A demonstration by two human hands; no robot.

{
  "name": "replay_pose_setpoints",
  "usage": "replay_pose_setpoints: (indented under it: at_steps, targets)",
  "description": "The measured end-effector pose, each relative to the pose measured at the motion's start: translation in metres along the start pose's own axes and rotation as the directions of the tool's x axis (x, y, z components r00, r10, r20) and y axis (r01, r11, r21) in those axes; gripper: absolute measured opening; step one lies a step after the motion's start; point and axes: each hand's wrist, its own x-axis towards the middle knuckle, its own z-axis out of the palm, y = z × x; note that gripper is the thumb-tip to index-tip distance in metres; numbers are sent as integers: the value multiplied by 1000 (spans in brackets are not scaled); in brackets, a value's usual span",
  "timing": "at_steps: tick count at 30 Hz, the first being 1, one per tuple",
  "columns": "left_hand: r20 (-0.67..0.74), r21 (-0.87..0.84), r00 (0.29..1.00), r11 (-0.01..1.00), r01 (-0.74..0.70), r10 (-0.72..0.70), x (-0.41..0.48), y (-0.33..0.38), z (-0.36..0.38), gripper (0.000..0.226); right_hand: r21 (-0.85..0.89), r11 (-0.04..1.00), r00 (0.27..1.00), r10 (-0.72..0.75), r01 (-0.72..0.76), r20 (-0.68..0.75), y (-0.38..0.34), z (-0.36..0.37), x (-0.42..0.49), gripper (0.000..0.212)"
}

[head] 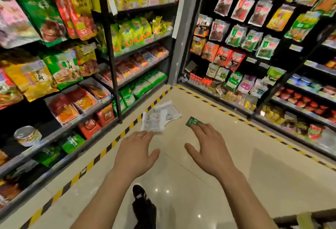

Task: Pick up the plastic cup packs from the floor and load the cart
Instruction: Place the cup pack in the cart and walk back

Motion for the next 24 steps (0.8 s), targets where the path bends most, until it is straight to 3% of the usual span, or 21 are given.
replay_pose_setpoints:
  at_steps: [10, 19, 21, 24]
  targets:
    - [-47, -108, 961, 958, 267, -273, 279, -95, 1, 68, -84, 962, 962, -253, 261, 102, 16, 5, 357, 65]
    - [-83, -40, 898, 902, 431, -432, 431, -155, 13, 55, -25, 887, 871, -448, 462, 202, 20, 51, 572, 68]
    - [-72, -67, 865, 868, 492, -496, 460, -160, 32, 54, 10, 863, 836, -492, 505, 243, 29, 73, 613, 67]
    - [-21, -237, 771, 752, 615, -636, 503, -162, 72, 58, 60, 825, 781, -553, 562, 291, 57, 113, 677, 67]
